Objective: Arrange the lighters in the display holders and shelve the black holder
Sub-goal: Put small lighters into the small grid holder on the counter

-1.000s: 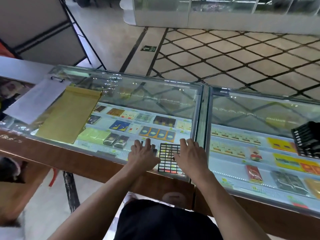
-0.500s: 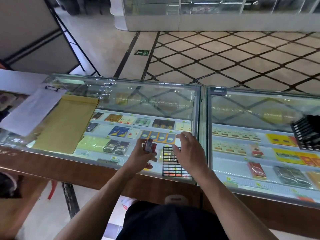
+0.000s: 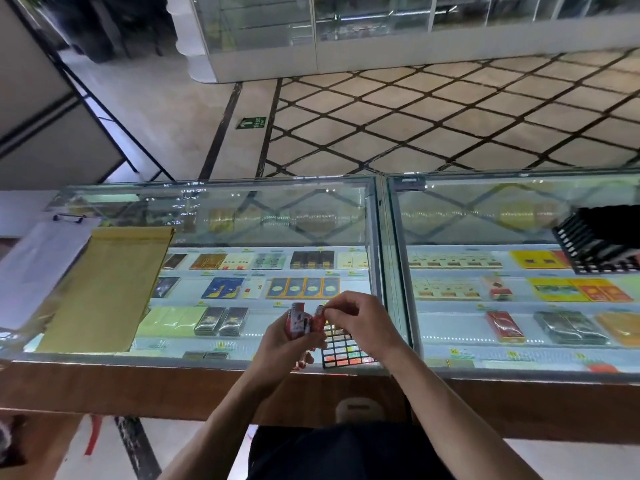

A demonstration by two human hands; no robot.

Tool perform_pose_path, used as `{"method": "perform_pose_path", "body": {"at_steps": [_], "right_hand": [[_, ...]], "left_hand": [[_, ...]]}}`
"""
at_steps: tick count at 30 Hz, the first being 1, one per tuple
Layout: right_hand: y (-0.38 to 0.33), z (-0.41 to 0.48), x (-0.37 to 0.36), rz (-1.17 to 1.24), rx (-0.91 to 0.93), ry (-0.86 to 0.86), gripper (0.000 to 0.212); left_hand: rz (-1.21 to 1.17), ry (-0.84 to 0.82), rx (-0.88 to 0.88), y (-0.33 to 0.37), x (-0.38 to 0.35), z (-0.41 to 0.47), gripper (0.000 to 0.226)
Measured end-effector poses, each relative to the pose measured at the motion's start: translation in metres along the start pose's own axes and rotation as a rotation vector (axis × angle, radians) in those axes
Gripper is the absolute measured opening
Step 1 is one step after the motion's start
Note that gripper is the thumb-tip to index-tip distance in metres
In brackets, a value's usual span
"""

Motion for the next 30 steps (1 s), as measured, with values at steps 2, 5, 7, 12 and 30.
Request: {"method": "perform_pose_path", "body": {"at_steps": [2, 5, 7, 12, 30], "right_hand": [[0.003, 0.000, 0.002, 0.006, 0.002, 0.037, 0.003], [0.006, 0.001, -0.001, 0.069, 0.018, 0.087, 0.004], [0.007, 0.000, -0.007, 0.074, 0.017, 0.083, 0.012], [0.012, 0.002, 0.001, -0.035, 0.071, 0.173, 0.012], [0.004, 0.024, -0.030, -0.786, 0.322, -0.020, 0.014]], "left_hand": [[-0.018, 0.022, -0.012, 0.000, 0.002, 0.002, 0.036], [-0.085, 0.073, -0.016, -0.003, 0.006, 0.006, 0.041], [-0.091, 0.083, -0.037, -0.003, 0.004, 0.007, 0.038], [-0.029, 0.087, 0.015, -0.015, 0.003, 0.021, 0.019], [-0.679, -0.095, 0.276, -0.051, 0.029, 0.009, 0.026]]}}
Point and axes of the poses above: each hand's wrist, its own z-axis towards the middle knuckle, its own x-axis out of the back of the hand, y = z × x, the point moved 6 cm from there along z, towards the middle knuckle, and after that the axes turned 9 degrees about x, right-handed, at the moved point
